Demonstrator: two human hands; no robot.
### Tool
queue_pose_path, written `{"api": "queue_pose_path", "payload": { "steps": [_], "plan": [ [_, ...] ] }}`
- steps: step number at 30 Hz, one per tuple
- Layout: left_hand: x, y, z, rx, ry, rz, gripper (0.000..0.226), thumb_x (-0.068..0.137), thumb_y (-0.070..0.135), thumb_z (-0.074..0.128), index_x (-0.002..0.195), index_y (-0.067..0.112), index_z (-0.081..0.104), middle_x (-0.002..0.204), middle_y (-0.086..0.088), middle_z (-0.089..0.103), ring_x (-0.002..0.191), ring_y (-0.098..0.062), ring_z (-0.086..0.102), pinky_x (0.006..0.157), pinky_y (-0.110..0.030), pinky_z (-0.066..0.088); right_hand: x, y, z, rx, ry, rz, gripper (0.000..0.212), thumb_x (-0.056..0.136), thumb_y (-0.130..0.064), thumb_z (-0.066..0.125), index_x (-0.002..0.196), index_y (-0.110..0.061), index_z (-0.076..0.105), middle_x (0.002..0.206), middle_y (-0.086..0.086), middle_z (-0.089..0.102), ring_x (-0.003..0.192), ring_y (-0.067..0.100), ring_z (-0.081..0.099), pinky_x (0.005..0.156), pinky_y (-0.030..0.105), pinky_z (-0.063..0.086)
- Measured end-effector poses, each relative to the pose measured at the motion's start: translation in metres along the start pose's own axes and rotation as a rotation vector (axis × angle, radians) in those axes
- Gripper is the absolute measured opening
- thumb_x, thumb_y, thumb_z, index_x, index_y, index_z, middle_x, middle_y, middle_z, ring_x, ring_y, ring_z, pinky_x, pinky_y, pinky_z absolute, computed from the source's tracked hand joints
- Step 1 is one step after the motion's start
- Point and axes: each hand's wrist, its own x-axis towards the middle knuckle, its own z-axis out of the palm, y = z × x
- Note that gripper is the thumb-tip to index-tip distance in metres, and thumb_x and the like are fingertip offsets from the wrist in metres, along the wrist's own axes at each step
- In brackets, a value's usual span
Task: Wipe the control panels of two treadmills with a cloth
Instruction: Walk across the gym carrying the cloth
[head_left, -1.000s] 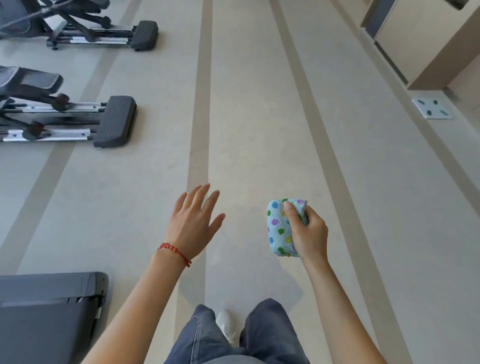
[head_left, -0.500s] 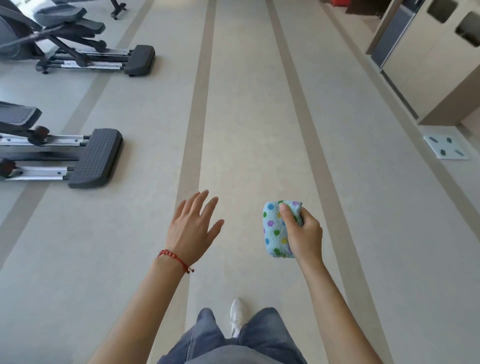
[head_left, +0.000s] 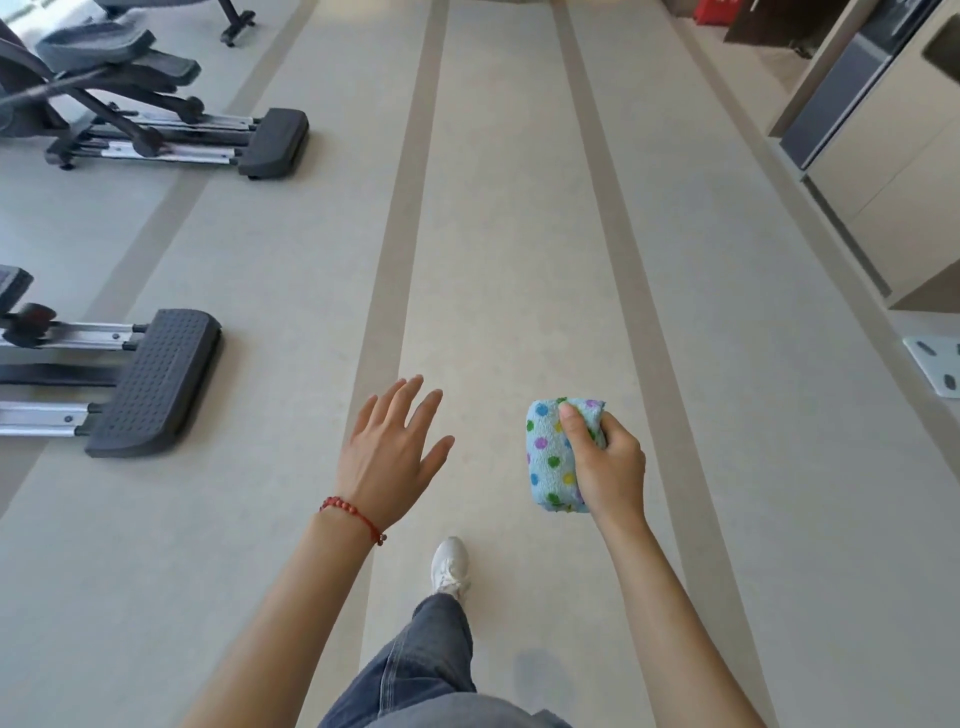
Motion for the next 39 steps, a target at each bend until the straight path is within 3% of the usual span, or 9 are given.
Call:
{"api": "queue_pose_path", "payload": {
  "steps": [3,9,16,20,25,33,39],
  "plan": [
    [0.072,-0.022,0.012,0.01,-0.042,0.024,0.054,0.089,0.044,0.037,0.118,0.007,0.062,0.123,-0.017,0.059,0.11,-0.036,0.058,0.089,-0.049,0.048,0.066,-0.025,0.026,-0.012,-0.001,0.013,0.029,0.084,-0.039,0.062,0.065,-0.019,0.055,0.063,-0.007,0.056,0.06,0.007,0.054,0.052,0.016,0.043],
    [0.205,-0.053,0.029,-0.007,-0.019,0.064,0.052,0.088,0.042,0.038,0.116,0.005,0.063,0.121,-0.018,0.06,0.108,-0.035,0.059,0.089,-0.048,0.047,0.18,-0.061,0.06,-0.008,0.019,0.036,0.028,0.084,-0.038,0.061,0.068,-0.015,0.057,0.065,-0.005,0.057,0.06,0.007,0.054,0.047,0.007,0.04],
    [0.354,-0.078,0.076,-0.016,-0.033,0.074,0.053,0.089,0.043,0.038,0.118,0.006,0.062,0.123,-0.018,0.059,0.11,-0.036,0.058,0.089,-0.05,0.048,0.327,-0.082,0.093,-0.026,0.013,0.052,0.028,0.085,-0.038,0.062,0.069,-0.015,0.058,0.066,-0.005,0.058,0.063,0.008,0.056,0.056,0.019,0.045],
    [0.445,-0.091,0.1,-0.002,-0.034,0.069,0.053,0.088,0.043,0.037,0.118,0.006,0.062,0.122,-0.018,0.059,0.11,-0.036,0.058,0.088,-0.05,0.048,0.421,-0.102,0.11,0.0,0.019,0.052,0.026,0.084,-0.039,0.062,0.07,-0.018,0.059,0.067,-0.007,0.059,0.064,0.007,0.057,0.053,0.013,0.044],
    [0.557,-0.103,0.12,0.0,-0.054,0.056,0.054,0.089,0.043,0.037,0.118,0.006,0.062,0.123,-0.017,0.059,0.11,-0.036,0.059,0.089,-0.05,0.049,0.537,-0.137,0.124,0.011,0.022,0.06,0.028,0.084,-0.038,0.063,0.073,-0.013,0.061,0.067,-0.003,0.059,0.064,0.012,0.057,0.06,0.026,0.047],
    [0.719,-0.139,0.157,0.006,-0.054,0.062,0.055,0.089,0.045,0.036,0.117,0.007,0.063,0.121,-0.017,0.061,0.107,-0.036,0.06,0.087,-0.05,0.049,0.691,-0.173,0.167,0.032,-0.001,0.084,0.025,0.084,-0.037,0.063,0.071,-0.016,0.06,0.067,-0.005,0.06,0.064,0.009,0.059,0.056,0.021,0.047],
    [0.86,-0.186,0.197,-0.026,-0.067,0.088,0.055,0.09,0.044,0.036,0.119,0.006,0.062,0.124,-0.018,0.059,0.111,-0.036,0.058,0.089,-0.052,0.05,0.825,-0.197,0.216,0.028,0.046,0.078,0.028,0.084,-0.036,0.063,0.071,-0.012,0.059,0.064,-0.005,0.058,0.062,0.01,0.056,0.049,0.009,0.042]
  ]
}}
